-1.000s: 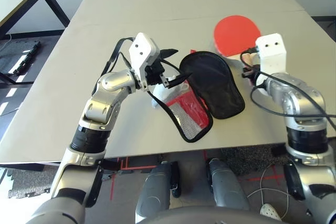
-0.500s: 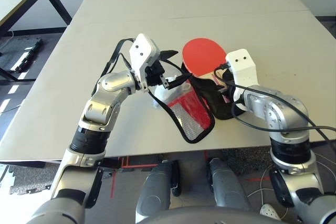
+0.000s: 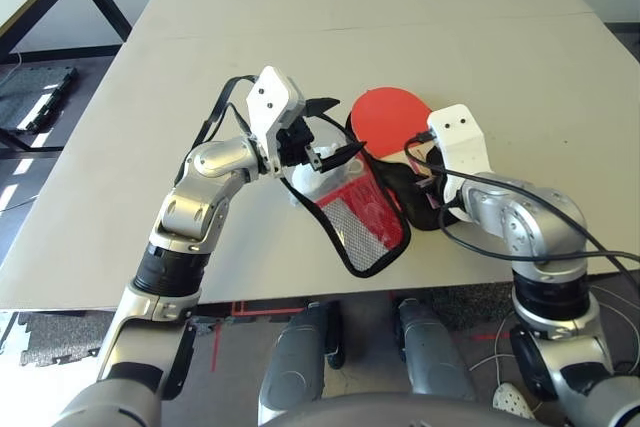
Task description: Store the ping-pong paddle in its case and zip it.
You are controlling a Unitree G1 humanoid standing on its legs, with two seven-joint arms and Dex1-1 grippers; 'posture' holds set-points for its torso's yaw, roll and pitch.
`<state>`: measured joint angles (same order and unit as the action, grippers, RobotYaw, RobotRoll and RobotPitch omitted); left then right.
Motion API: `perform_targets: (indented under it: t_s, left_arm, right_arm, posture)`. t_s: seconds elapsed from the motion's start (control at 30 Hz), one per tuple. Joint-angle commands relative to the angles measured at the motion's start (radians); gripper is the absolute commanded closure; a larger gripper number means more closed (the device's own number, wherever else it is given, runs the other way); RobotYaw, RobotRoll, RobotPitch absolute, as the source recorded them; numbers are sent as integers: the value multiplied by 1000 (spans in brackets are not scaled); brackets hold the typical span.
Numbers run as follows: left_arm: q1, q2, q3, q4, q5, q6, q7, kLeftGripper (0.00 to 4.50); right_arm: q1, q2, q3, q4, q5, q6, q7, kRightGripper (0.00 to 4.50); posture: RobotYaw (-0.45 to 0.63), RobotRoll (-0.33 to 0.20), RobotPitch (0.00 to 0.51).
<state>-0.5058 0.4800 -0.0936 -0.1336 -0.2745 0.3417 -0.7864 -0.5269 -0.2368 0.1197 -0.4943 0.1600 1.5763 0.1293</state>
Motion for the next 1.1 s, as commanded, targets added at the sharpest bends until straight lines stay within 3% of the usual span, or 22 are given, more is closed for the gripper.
perform_targets:
  t_s: [0.03, 1.1]
  left_arm:
    - [10, -2, -9, -10, 3, 3, -1, 0]
    - [10, -21, -23, 1, 11, -5, -6, 0]
  right_arm:
    - [21, 9, 2, 0, 19, 38, 3, 3357]
    - [129, -67, -19, -100, 167, 38, -31, 3357]
  posture:
    - [-59, 0, 220]
    - [-75, 0, 229]
